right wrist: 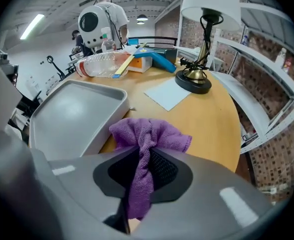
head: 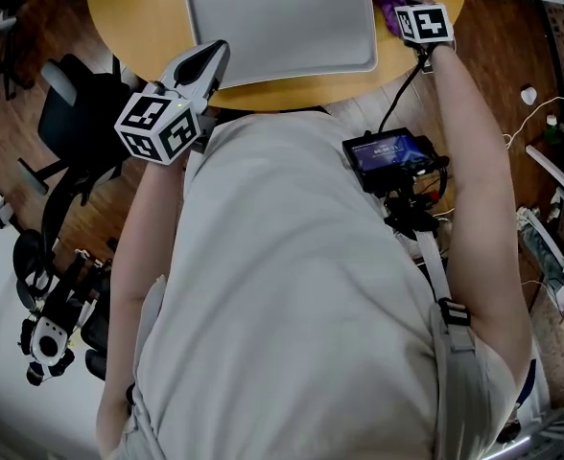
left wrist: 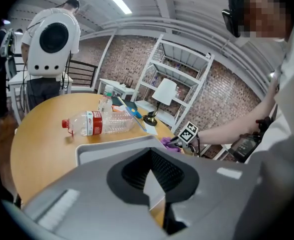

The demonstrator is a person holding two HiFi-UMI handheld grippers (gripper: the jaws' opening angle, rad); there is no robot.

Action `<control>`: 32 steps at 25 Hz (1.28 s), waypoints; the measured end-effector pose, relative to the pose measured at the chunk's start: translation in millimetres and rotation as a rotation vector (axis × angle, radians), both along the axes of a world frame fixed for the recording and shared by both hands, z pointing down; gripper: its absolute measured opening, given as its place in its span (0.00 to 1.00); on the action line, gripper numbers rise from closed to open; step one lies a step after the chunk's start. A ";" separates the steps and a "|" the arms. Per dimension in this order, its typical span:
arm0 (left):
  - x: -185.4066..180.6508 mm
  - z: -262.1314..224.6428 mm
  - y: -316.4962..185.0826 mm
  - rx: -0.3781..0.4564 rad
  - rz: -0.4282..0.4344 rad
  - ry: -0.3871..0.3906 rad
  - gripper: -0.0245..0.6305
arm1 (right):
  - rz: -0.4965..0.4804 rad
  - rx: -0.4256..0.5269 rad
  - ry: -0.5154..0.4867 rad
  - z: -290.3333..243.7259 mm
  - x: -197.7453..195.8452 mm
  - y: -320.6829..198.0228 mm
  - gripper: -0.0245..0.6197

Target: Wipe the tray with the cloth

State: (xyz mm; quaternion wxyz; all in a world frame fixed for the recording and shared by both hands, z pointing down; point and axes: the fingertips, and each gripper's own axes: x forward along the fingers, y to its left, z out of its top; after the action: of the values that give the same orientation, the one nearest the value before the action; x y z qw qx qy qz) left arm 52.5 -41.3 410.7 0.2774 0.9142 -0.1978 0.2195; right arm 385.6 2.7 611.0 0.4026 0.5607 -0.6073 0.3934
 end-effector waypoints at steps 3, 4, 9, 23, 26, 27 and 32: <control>-0.7 -3.9 1.2 0.005 -0.002 -0.007 0.04 | -0.013 0.003 -0.010 -6.3 -1.7 -1.2 0.13; 1.8 -7.6 5.6 0.006 0.000 -0.010 0.04 | -0.015 0.006 -0.015 -11.7 -0.5 2.4 0.13; 23.5 -21.1 17.4 0.027 0.034 -0.002 0.04 | -0.044 0.022 -0.011 -25.9 5.9 14.0 0.14; 42.6 -45.3 -27.3 0.130 0.043 0.086 0.04 | -0.323 0.580 -0.280 -203.6 -118.3 -48.5 0.04; 46.0 -52.8 -32.7 0.153 0.032 0.105 0.04 | -0.407 0.638 -0.352 -227.2 -152.8 -51.2 0.04; 46.3 -52.9 -33.1 0.153 0.024 0.108 0.04 | -0.432 0.642 -0.367 -229.2 -160.9 -49.4 0.04; 46.1 -45.6 -26.8 0.141 0.012 0.103 0.04 | -0.501 0.623 -0.398 -222.4 -178.6 -39.2 0.04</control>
State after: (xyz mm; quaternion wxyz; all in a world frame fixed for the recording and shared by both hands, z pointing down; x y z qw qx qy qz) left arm 98.5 -68.1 365.1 0.2206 0.9427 -0.1929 0.1595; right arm 207.0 -36.4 388.5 0.1727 0.4041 -0.8796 0.1823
